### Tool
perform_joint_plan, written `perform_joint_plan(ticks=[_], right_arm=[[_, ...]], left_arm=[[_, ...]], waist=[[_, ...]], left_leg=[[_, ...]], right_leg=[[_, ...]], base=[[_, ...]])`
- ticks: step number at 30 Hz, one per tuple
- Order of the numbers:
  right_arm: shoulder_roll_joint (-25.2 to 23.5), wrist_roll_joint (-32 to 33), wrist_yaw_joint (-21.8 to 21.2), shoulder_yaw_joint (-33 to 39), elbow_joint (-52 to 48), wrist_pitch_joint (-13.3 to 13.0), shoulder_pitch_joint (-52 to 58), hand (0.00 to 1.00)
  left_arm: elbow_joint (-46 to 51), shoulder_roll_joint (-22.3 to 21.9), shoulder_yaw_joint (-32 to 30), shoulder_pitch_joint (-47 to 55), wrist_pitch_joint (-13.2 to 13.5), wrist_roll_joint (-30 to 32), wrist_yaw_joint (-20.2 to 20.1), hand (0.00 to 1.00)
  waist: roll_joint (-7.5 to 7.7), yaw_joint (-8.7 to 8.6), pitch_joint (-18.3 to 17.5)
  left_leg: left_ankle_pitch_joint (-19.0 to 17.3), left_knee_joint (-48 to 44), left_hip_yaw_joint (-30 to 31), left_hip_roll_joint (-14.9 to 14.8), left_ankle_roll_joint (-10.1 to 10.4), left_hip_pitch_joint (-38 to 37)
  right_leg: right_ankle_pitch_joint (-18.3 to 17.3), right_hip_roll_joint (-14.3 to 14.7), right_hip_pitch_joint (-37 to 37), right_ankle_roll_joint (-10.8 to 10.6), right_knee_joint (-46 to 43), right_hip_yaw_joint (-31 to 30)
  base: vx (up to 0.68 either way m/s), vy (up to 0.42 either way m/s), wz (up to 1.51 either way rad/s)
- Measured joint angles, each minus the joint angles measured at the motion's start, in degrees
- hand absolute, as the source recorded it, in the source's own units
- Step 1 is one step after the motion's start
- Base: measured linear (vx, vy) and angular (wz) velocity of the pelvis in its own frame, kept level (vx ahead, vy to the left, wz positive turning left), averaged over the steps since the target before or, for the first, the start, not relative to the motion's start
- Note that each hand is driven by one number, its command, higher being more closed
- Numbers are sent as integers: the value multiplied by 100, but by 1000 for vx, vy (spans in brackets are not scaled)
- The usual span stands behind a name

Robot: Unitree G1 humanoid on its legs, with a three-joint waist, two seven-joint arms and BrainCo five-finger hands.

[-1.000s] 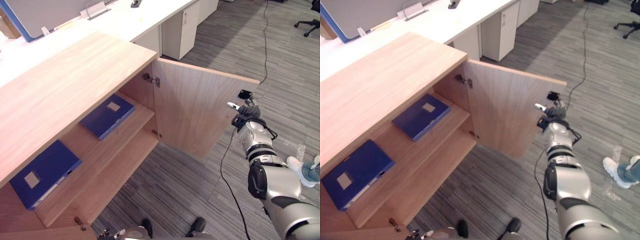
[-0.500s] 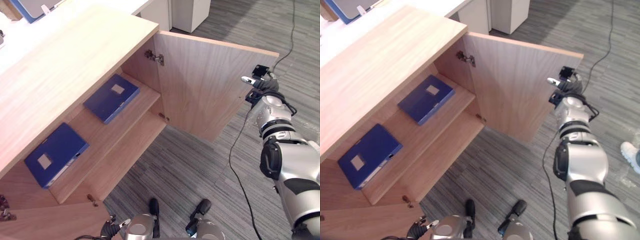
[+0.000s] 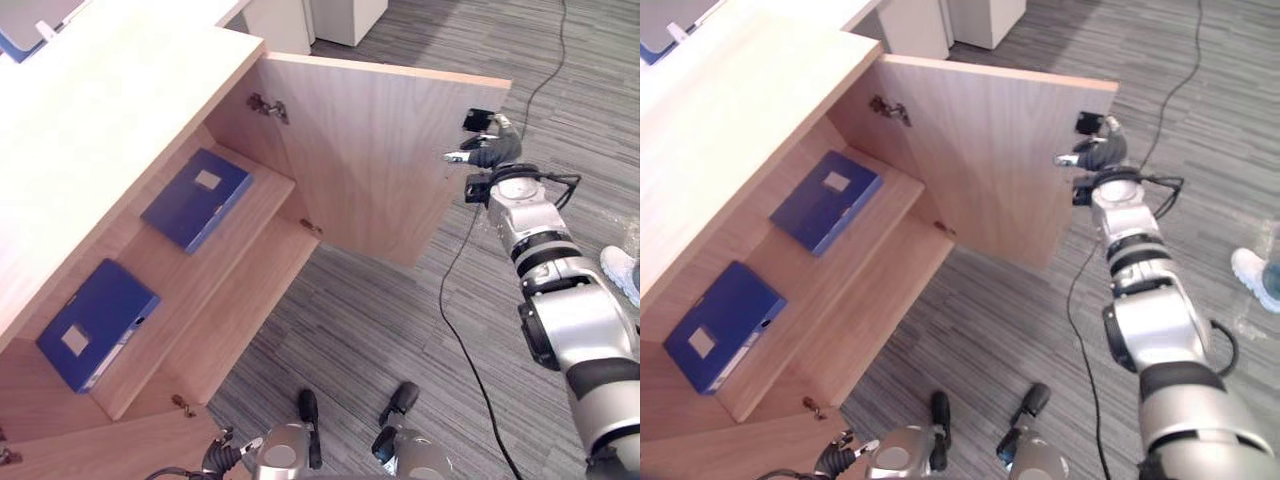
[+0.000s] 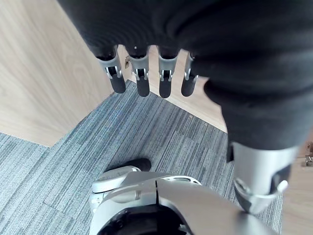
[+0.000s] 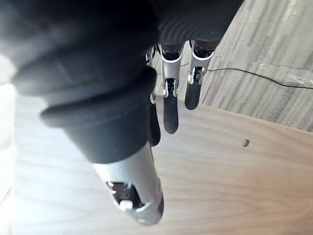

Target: Walk over to the cabinet, pick up the folder, carry it to the office cabinet, place the folder inside the office cabinet, then close the office cabinet door

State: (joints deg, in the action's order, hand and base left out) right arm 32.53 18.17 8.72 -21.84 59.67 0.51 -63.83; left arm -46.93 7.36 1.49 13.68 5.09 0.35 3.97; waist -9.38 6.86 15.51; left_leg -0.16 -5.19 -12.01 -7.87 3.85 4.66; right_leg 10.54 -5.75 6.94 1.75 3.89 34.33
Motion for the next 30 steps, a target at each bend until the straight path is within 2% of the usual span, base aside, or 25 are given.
perform_joint_plan(ticks=[4, 5, 8, 9, 10, 12, 13, 15, 16, 18, 19, 22, 27, 29, 30], right_arm=[[636, -6, -642, -1452, -1484, -40, 644, 0], [739, -3, -774, -1630, -1676, -48, 744, 0], [1126, -51, -1555, -2842, -2409, -56, 1196, 0], [1170, -160, -1916, -3322, -2740, -67, 1302, 0], [1181, -198, -2138, -3492, -2924, -79, 1366, 0], [1094, -514, -2961, -4082, -3611, -254, 1713, 0], [1046, -652, -3221, -4237, -3736, -263, 1828, 0], [707, -1061, -3913, -4647, -3873, -279, 2492, 0], [653, -1138, -4016, -4718, -3872, -276, 2641, 0], [638, -1562, -4390, -4731, -3900, -263, 3174, 0], [665, -1649, -4449, -4723, -3916, -258, 3272, 0], [901, -2018, -4723, -4525, -4201, -233, 3813, 0], [1012, -2164, -4985, -4221, -4436, -234, 4353, 0], [943, -2218, -4991, -4194, -4396, -234, 4424, 0], [763, -2451, -4954, -4010, -4265, -243, 4512, 0]], left_arm=[[-119, -50, -236, 17, 34, 150, -21, 0], [-151, -51, -258, 18, 40, 167, -45, 0], [-317, -51, -384, 19, 62, 296, -117, 0], [-336, -52, -395, 28, 63, 374, -123, 0], [-350, -58, -430, 29, 62, 397, -135, 0], [-444, -78, -639, 31, 53, 499, -201, 0], [-443, -82, -690, 33, 45, 533, -220, 0], [-437, -101, -859, 35, 30, 604, -297, 0], [-437, -100, -900, 43, 20, 605, -317, 0], [-437, -95, -1156, 125, -32, 603, -346, 0], [-437, -90, -1221, 154, -47, 602, -353, 0], [-436, -19, -1391, 237, -111, 602, -445, 0], [-412, -34, -1418, 219, -122, 603, -579, 0], [-394, -33, -1422, 224, -133, 602, -609, 0], [-365, -33, -1422, 227, -152, 600, -617, 0]], waist=[[-14, -116, -105], [-16, -128, -141], [18, -155, -441], [20, -154, -532], [28, -152, -552], [87, -112, -719], [118, -88, -755], [238, -24, -826], [277, -21, -822], [474, -50, -844], [525, -73, -868], [765, -116, -1026], [821, -117, -1103], [822, -99, -1103], [823, -62, -1103]], left_leg=[[-48, -2, -44, -193, 96, -128], [-47, -3, -54, -221, 102, -146], [-52, -7, -87, -365, 149, -194], [-51, -2, -90, -421, 150, -210], [-51, 6, -93, -442, 151, -250], [-51, 109, -94, -501, 152, -333], [-51, 120, -93, -505, 152, -353], [-51, 150, -82, -505, 155, -374], [-48, 175, -81, -498, 167, -377], [-57, 232, -106, -453, 225, -381], [-66, 232, -114, -446, 239, -382], [-122, 214, -188, -400, 290, -434], [-148, 197, -285, -307, 269, -494], [-148, 217, -279, -286, 269, -518], [-144, 249, -275, -278, 274, -564]], right_leg=[[-83, 243, -26, 113, 40, -182], [-95, 277, -39, 129, 53, -191], [-192, 438, -73, 236, 75, -206], [-222, 491, -80, 254, 76, -206], [-240, 518, -98, 264, 76, -211], [-325, 594, -126, 253, 78, -201], [-340, 599, -133, 264, 78, -201], [-358, 595, -162, 263, 77, -170], [-358, 587, -156, 263, 75, -166], [-338, 539, -119, 240, 69, -172], [-332, 530, -118, 234, 69, -175], [-283, 489, -134, 191, 78, -241], [-223, 397, -185, 161, 81, -311], [-211, 372, -203, 141, 82, -307], [-209, 369, -238, 136, 83, -305]], base=[[48, -26, -33], [69, -56, -22], [102, -64, -9], [85, -50, -3], [102, -54, -3], [100, -31, 2], [98, -11, 8], [65, 18, 13], [43, 45, 10], [36, 69, -2], [46, 77, -7], [78, 80, -10], [64, 75, -7], [59, 70, 3], [55, 67, 5]])
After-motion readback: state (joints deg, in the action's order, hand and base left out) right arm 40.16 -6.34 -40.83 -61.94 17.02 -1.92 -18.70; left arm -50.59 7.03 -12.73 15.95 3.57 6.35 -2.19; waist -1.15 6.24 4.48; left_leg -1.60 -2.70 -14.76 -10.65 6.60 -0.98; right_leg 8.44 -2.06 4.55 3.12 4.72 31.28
